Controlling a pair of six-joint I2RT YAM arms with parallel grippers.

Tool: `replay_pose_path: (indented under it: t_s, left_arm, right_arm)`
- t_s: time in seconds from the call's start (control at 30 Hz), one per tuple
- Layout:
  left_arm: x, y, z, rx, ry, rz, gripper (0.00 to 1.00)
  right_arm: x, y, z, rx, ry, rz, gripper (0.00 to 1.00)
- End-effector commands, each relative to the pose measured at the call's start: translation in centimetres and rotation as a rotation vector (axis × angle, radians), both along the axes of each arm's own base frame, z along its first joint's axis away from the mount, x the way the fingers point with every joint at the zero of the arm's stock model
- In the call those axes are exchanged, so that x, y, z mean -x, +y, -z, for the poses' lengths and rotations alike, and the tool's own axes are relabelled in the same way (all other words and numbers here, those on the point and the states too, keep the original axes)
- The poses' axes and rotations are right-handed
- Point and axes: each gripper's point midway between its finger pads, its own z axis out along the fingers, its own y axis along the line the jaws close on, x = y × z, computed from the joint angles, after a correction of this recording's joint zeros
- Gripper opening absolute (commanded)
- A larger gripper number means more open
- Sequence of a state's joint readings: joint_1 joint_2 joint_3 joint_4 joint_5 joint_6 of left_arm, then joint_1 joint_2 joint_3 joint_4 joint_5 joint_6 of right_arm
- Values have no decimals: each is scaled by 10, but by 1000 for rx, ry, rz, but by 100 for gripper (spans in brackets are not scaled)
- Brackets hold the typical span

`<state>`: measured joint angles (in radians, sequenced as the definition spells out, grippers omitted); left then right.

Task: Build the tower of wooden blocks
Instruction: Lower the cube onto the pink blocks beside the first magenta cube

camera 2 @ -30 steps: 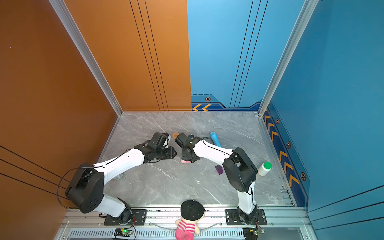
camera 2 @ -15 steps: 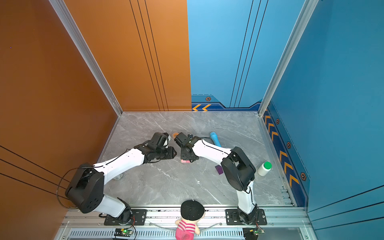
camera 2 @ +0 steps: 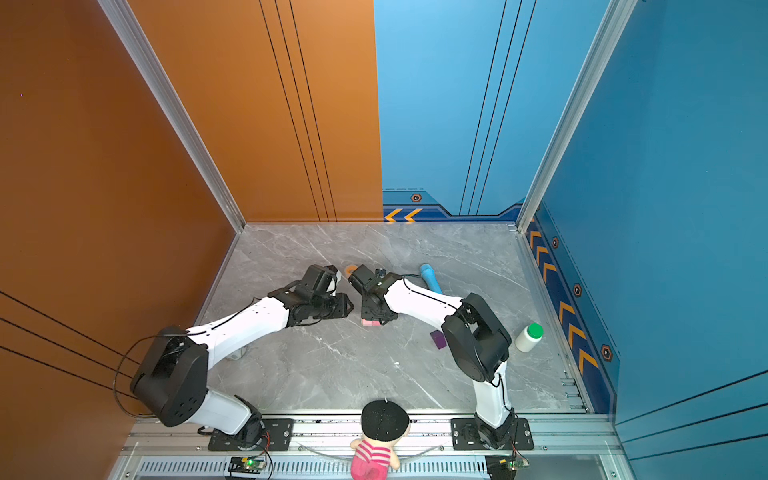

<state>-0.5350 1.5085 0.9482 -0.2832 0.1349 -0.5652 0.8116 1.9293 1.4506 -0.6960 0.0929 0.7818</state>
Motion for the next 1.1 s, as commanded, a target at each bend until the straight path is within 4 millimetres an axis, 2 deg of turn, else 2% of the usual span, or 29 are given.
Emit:
replay_pose_path:
  t_s: [0.0, 1.07]
  left_arm:
    - [2, 4, 1, -7, -3, -7, 42]
    - [2, 5, 4, -10, 2, -10, 41]
  right_arm:
    - [-3, 5, 1, -2, 1, -12, 39]
    - [-5, 2, 6, 4, 5, -2, 40]
